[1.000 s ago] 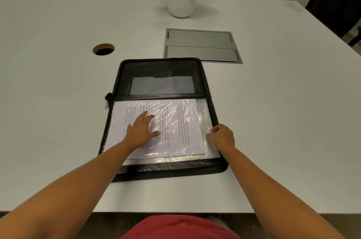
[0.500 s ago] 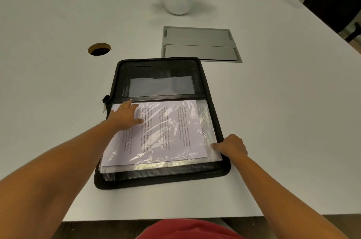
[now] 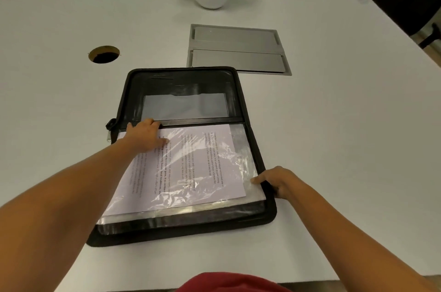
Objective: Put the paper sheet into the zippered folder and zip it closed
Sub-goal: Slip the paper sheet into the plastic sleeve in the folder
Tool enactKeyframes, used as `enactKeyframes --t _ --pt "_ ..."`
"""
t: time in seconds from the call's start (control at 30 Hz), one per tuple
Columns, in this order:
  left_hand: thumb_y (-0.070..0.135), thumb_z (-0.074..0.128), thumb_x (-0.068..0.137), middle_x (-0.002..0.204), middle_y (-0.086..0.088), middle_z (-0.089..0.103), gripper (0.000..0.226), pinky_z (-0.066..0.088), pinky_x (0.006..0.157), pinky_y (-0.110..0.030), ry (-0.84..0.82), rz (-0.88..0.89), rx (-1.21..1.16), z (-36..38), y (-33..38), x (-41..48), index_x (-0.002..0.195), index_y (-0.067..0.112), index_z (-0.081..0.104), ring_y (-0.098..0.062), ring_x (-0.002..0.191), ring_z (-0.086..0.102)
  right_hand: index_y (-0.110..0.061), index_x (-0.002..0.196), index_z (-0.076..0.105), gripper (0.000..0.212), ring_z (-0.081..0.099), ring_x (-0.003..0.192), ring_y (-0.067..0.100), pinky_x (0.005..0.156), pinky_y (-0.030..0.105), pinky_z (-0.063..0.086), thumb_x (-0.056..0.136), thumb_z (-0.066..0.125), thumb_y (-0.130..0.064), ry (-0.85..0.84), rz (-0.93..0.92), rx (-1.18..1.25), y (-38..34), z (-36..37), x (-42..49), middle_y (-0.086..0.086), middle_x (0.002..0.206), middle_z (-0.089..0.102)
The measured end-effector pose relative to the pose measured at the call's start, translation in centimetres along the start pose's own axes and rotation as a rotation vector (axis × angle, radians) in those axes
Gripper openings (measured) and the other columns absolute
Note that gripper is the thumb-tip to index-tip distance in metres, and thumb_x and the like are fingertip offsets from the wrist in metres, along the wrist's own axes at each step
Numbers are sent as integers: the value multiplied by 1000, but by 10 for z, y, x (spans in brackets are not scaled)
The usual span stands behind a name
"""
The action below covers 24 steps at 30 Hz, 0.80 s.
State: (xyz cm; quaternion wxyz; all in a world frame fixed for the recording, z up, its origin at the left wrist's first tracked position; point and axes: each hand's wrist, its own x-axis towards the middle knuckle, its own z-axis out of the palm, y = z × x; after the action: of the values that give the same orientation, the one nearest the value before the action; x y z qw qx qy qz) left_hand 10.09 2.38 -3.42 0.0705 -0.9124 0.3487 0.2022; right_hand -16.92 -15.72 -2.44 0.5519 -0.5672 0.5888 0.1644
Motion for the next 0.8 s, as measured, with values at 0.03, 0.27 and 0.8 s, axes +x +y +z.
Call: enactKeyframes --t 0.03,0.27,0.8 --pt "53 47 90 150 -8 30 69 12 114 -55 13 6 13 -2 -1 2 144 16 27 -28 139 28 8 117 50 48 54 105 31 95 37 47 76 72 -5 -15 -14 -15 -3 -5 1 20 121 56" --pt "51 43 92 150 -10 29 65 16 114 -52 13 55 -43 -10 -9 14 144 15 29 -29 139 28 1 116 46 45 46 101 26 91 36 42 78 70 -3 -8 -76 -189 -34 -40 20 19 121 52" --pt "52 34 94 65 1 46 45 36 62 -23 -71 -8 -4 12 29 -13 75 13 43 -14 68 49 -12 123 53 47 51 116 30 98 35 43 80 56 5 344 -646 -480 -139 -68 94 13 130 53"
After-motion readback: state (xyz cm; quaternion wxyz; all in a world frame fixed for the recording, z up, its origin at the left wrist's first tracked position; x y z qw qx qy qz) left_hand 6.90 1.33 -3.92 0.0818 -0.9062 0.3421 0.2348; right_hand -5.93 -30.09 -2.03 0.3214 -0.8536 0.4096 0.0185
